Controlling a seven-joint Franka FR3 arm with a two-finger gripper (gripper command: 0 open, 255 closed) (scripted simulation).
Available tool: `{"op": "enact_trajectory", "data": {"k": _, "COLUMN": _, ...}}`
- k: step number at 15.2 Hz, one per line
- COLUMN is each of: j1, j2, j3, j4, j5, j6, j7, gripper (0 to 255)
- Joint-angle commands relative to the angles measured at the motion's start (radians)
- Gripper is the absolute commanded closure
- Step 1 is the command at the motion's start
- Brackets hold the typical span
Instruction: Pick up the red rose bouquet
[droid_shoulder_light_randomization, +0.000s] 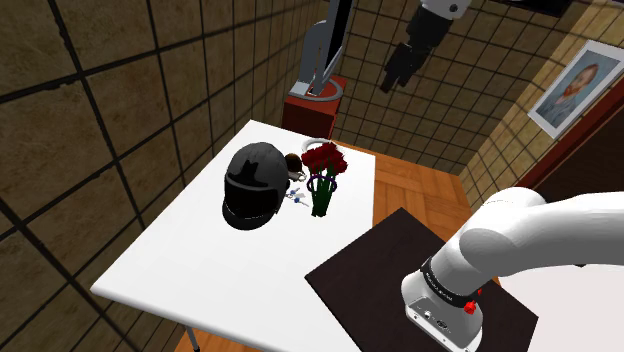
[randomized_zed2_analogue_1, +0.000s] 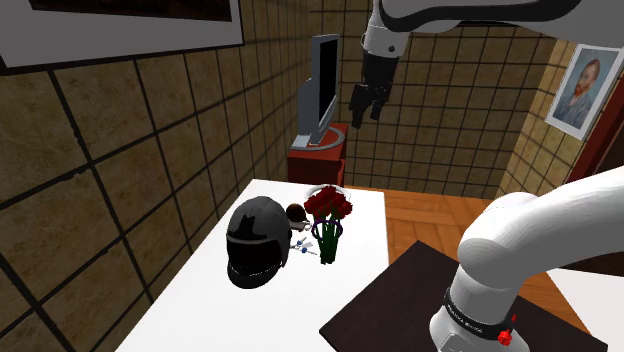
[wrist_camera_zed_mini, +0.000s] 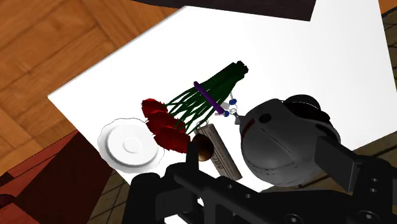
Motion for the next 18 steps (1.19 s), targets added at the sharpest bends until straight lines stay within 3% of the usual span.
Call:
{"op": "enact_trajectory", "data": {"k": 1, "j1": 0.000, "j2": 0.000, "j3": 0.000, "j4": 0.000, "j5": 0.000, "j6": 0.000, "j7": 0.000, "gripper": 0}}
{"op": "enact_trajectory", "data": {"k": 11, "j1": 0.030, "j2": 0.255, "j3": 0.083, "j4": -0.084, "j5": -0.088, "j6": 0.226, "j7": -0.031, "gripper": 0}}
{"op": "enact_trajectory", "data": {"k": 18, "j1": 0.035, "j2": 0.477, "j3": 0.138, "j4": -0.094, "j5": -0.189, "j6": 0.372, "j7": -0.017, "gripper": 0}}
